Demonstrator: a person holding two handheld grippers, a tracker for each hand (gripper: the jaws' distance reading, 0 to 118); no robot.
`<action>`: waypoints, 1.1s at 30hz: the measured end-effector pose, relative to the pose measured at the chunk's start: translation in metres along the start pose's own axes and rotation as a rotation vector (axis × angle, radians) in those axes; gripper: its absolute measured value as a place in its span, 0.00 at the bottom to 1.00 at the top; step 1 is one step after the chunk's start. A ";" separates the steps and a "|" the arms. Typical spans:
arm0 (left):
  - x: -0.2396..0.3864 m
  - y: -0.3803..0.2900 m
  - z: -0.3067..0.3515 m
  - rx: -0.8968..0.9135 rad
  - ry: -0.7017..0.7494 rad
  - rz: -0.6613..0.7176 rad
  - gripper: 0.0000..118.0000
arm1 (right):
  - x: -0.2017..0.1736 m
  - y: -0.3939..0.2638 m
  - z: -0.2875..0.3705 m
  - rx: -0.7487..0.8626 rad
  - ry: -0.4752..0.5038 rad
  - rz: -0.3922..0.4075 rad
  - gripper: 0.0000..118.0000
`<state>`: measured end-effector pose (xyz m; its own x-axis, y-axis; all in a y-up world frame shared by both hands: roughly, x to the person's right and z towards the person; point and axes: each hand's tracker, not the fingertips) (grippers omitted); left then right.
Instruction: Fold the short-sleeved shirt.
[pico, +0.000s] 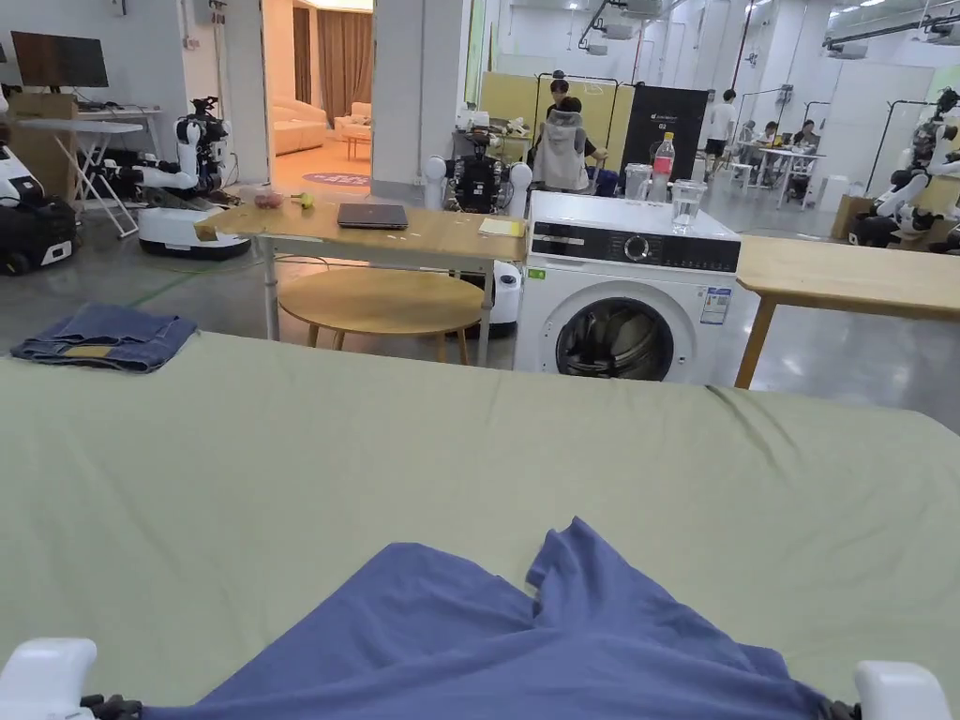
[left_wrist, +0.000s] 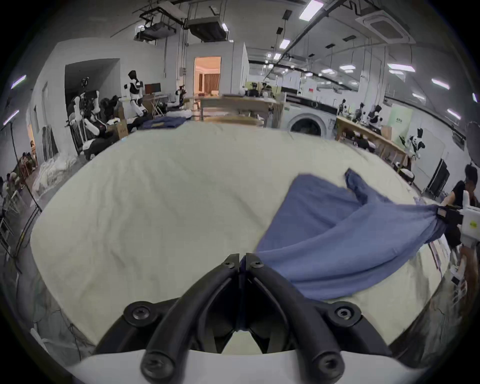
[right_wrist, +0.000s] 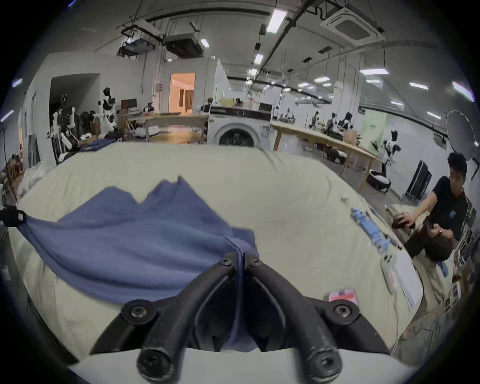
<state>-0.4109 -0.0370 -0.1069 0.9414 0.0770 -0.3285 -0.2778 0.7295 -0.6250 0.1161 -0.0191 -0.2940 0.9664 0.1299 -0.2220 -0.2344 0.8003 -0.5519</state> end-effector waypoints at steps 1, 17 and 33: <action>0.000 -0.006 -0.004 -0.018 0.001 -0.005 0.00 | -0.001 -0.008 -0.003 -0.024 -0.001 0.006 0.02; 0.013 0.003 -0.003 0.047 -0.007 0.056 0.40 | -0.022 -0.008 0.012 0.112 -0.022 0.006 0.48; 0.109 0.041 0.033 0.376 0.042 -0.142 0.00 | -0.114 0.043 0.045 0.430 0.108 -0.063 0.00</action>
<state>-0.3131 0.0241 -0.1454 0.9546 -0.0648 -0.2906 -0.0486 0.9291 -0.3665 0.0003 0.0266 -0.2557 0.9555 0.0297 -0.2936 -0.0882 0.9782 -0.1881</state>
